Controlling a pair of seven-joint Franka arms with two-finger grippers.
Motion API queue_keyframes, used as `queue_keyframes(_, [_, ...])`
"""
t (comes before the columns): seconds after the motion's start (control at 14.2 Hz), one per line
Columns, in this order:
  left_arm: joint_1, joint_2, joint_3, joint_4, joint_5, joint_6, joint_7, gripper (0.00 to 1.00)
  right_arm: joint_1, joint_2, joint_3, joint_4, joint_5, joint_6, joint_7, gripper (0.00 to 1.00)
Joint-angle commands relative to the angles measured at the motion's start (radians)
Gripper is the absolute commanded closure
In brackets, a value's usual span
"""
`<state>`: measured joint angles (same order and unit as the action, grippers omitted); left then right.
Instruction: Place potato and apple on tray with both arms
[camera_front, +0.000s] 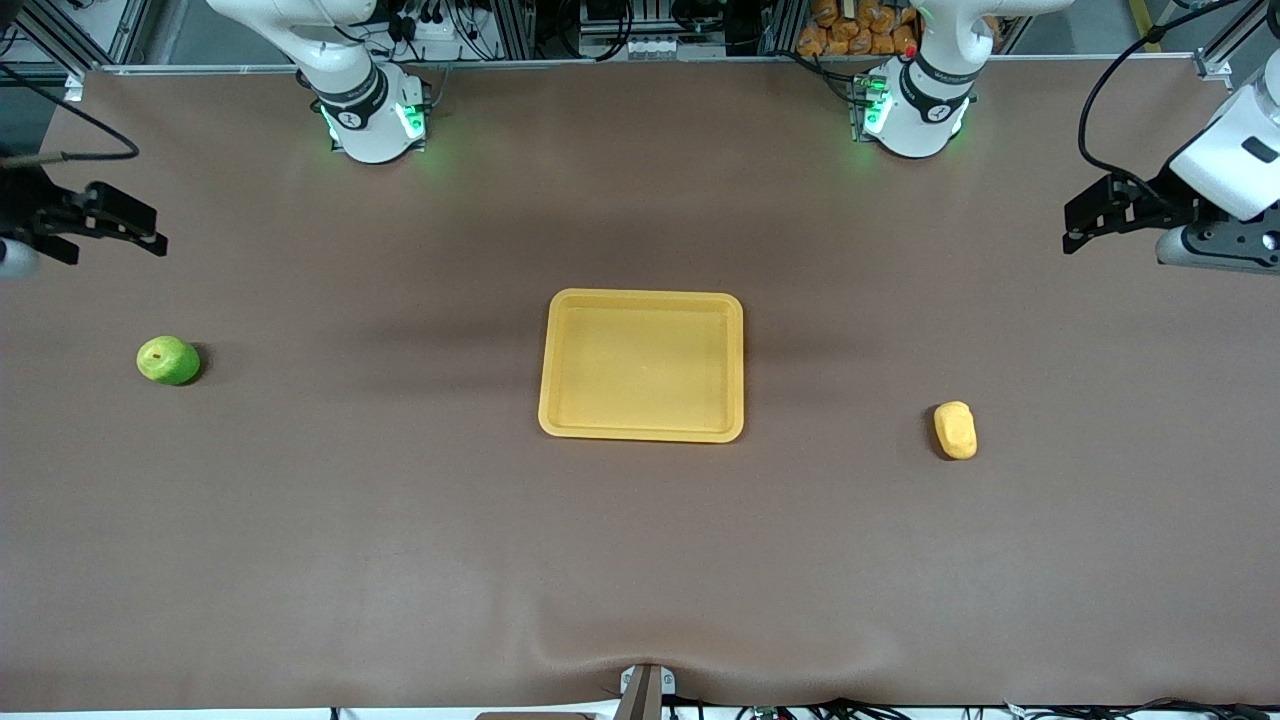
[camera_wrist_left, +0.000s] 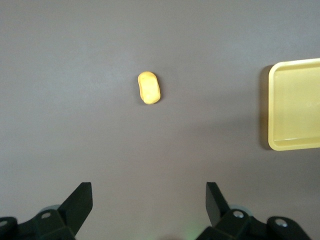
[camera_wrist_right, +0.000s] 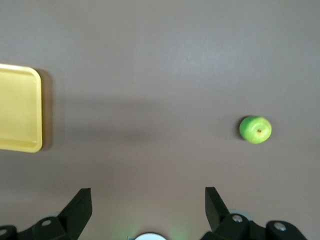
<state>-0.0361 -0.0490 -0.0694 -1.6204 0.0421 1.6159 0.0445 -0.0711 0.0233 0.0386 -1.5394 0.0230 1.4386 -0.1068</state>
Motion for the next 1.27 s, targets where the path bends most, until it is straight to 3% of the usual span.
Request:
queue_keyframes(0.0, [0.018, -0.008, -0.001, -0.024, -0.005, 0.035, 0.026, 0.0, -0.059, 0.062, 0.007, 0.024, 0.017, -0.015, -0.017, 0.0])
queue_keyframes(0.35, [0.042, -0.009, -0.001, -0.099, -0.007, 0.178, 0.046, 0.0, -0.117, 0.104, 0.007, 0.03, 0.003, -0.026, -0.091, 0.0])
queue_keyframes(0.56, [0.058, 0.05, 0.0, -0.076, -0.021, 0.304, 0.049, 0.0, -0.165, 0.133, 0.009, 0.028, 0.021, -0.047, -0.102, 0.0])
queue_keyframes(0.85, [0.07, 0.093, 0.0, -0.101, -0.024, 0.346, 0.058, 0.0, -0.179, 0.159, 0.001, 0.03, -0.008, -0.04, -0.113, 0.0])
queue_keyframes(1.2, [0.079, 0.087, 0.0, -0.219, -0.013, 0.412, 0.057, 0.0, -0.263, 0.187, -0.002, 0.041, -0.025, 0.038, -0.082, 0.0])
